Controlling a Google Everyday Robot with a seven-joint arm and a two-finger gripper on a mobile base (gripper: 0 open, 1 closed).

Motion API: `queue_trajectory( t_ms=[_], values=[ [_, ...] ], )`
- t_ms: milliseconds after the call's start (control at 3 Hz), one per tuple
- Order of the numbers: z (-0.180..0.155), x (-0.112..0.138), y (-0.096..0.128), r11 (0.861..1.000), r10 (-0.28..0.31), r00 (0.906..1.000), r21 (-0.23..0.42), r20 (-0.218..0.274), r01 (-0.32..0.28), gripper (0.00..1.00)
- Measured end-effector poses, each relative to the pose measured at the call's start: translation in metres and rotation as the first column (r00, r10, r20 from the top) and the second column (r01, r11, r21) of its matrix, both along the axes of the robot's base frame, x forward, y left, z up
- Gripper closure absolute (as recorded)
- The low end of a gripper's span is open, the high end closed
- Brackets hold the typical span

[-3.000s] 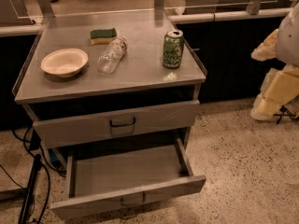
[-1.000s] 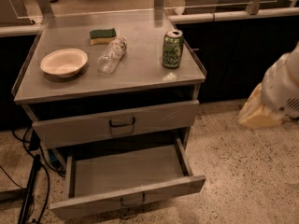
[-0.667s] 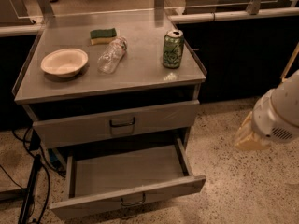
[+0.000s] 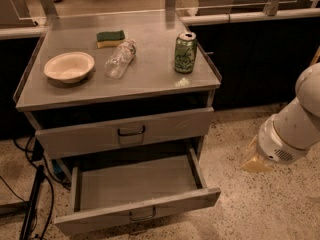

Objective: Close middle drawer

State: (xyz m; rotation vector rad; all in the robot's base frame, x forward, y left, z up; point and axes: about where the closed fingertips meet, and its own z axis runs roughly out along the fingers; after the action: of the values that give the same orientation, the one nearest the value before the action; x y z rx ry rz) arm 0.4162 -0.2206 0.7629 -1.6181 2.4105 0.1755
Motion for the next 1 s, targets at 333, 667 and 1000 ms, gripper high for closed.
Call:
queue_trajectory(
  t_ms=[333, 667, 1000],
  values=[
    [-0.033, 0.002, 0.005, 0.999, -0.031, 0.9990, 0.014, -0.031, 0.031, 1.00],
    [-0.098, 0.018, 0.017, 0.997, -0.064, 0.9947, 0.042, -0.080, 0.067, 1.00],
    [-0.103, 0.016, 0.018, 0.997, -0.064, 0.9936, 0.045, -0.093, 0.068, 1.00]
  ],
)
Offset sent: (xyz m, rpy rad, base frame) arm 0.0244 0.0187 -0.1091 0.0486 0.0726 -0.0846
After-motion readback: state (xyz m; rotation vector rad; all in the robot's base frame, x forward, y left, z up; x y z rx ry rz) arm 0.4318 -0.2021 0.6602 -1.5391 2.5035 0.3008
